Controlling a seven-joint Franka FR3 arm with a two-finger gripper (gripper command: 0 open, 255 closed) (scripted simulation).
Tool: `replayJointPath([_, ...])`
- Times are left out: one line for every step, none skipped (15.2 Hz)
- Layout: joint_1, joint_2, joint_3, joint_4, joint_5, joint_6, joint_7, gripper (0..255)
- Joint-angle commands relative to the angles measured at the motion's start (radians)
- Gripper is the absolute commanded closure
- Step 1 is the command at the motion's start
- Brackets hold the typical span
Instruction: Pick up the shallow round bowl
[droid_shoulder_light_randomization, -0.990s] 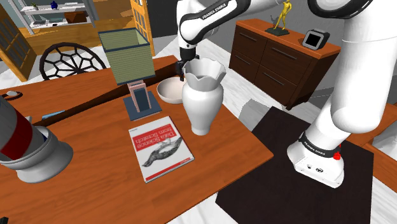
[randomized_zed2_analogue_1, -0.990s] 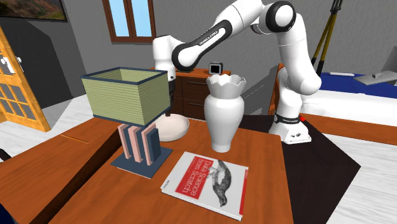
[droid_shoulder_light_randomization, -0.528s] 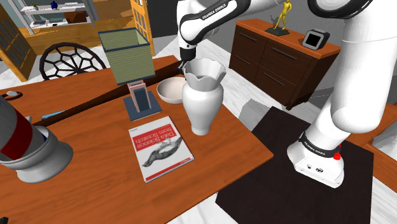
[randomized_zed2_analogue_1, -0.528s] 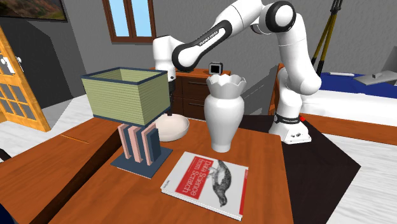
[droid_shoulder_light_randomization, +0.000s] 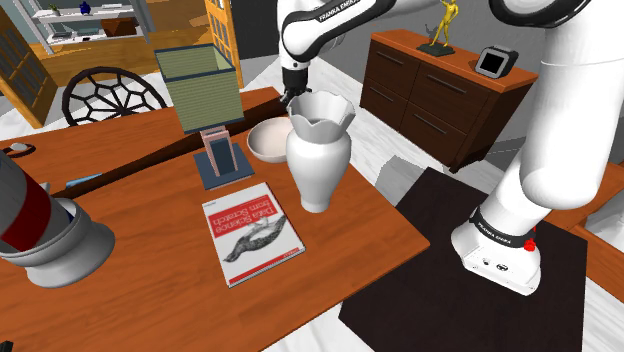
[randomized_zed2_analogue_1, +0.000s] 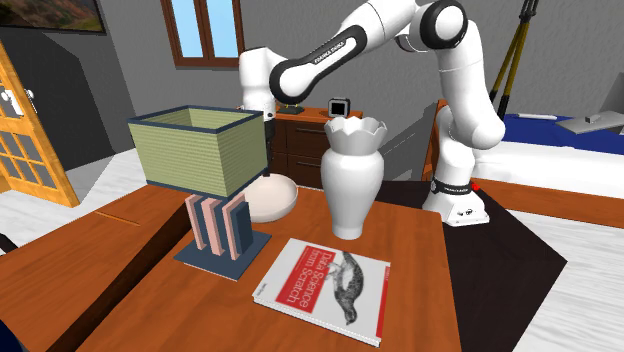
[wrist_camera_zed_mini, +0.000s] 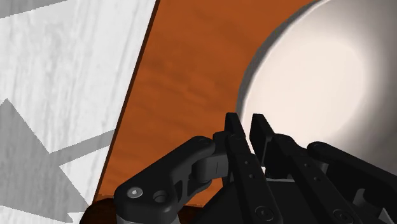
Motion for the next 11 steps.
replayJointPath([0.0,-0.011,0.0,0.013,0.001,-0.024,0.0,255])
replayJointPath([0.0,-0.016,0.001,0.02,0.001,-0.035,0.0,255])
replayJointPath([0.0,-0.021,0.001,0.026,0.002,-0.047,0.0,255])
replayJointPath([-0.001,-0.025,0.001,0.034,0.002,-0.059,0.0,255])
replayJointPath([-0.001,-0.029,0.001,0.042,0.003,-0.071,0.0,255])
replayJointPath([-0.001,-0.033,0.001,0.049,0.003,-0.083,0.0,255])
replayJointPath([-0.001,-0.037,0.001,0.057,0.003,-0.095,0.0,255])
replayJointPath([-0.001,-0.041,0.002,0.066,0.004,-0.107,0.0,255])
replayJointPath([-0.001,-0.045,0.002,0.074,0.004,-0.119,0.0,255])
replayJointPath([-0.001,-0.048,0.002,0.083,0.004,-0.131,0.0,255])
replayJointPath([-0.001,-0.049,0.002,0.084,0.004,-0.133,0.0,255])
